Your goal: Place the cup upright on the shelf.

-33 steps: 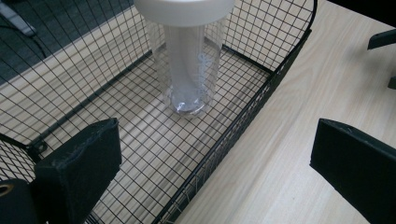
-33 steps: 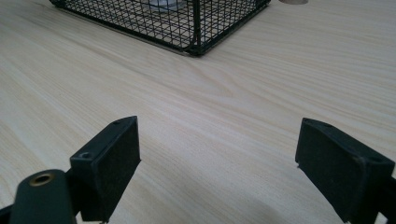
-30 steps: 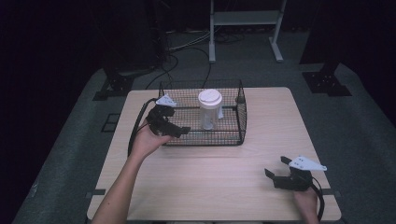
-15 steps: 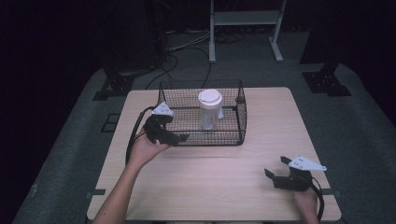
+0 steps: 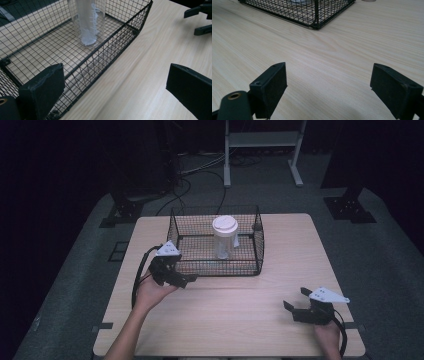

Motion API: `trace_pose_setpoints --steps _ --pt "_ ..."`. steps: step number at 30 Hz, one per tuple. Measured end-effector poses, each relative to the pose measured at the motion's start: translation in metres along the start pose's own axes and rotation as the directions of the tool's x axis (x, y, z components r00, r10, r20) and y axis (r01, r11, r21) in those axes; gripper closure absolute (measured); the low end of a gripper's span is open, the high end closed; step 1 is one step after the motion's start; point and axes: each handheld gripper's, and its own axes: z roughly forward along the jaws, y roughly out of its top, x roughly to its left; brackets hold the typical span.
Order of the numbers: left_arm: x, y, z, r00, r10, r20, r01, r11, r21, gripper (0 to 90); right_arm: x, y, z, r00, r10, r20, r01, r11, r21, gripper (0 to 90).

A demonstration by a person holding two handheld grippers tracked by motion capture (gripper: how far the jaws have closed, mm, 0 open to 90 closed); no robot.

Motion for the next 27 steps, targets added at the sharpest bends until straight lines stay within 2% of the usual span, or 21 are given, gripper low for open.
trace_pose_setpoints --steps 12,16,27 --pt "-0.003 -0.029 0.000 0.9995 -0.032 0.009 0.032 0.9994 -0.010 1.1 0.000 0.000 0.000 1.0000 0.009 0.000 -0.009 0.9999 0.007 12.9" --pt "-0.004 -0.036 -0.004 0.9976 -0.056 0.040 0.058 0.9977 -0.036 1.1 0.000 0.000 0.000 1.0000 0.010 0.000 -0.010 0.9999 0.007 12.9" --pt "-0.005 -0.057 -0.016 0.9974 -0.071 0.016 0.071 0.9958 -0.058 1.1 0.000 0.000 0.000 1.0000 0.009 0.002 -0.009 0.9999 0.010 12.9"
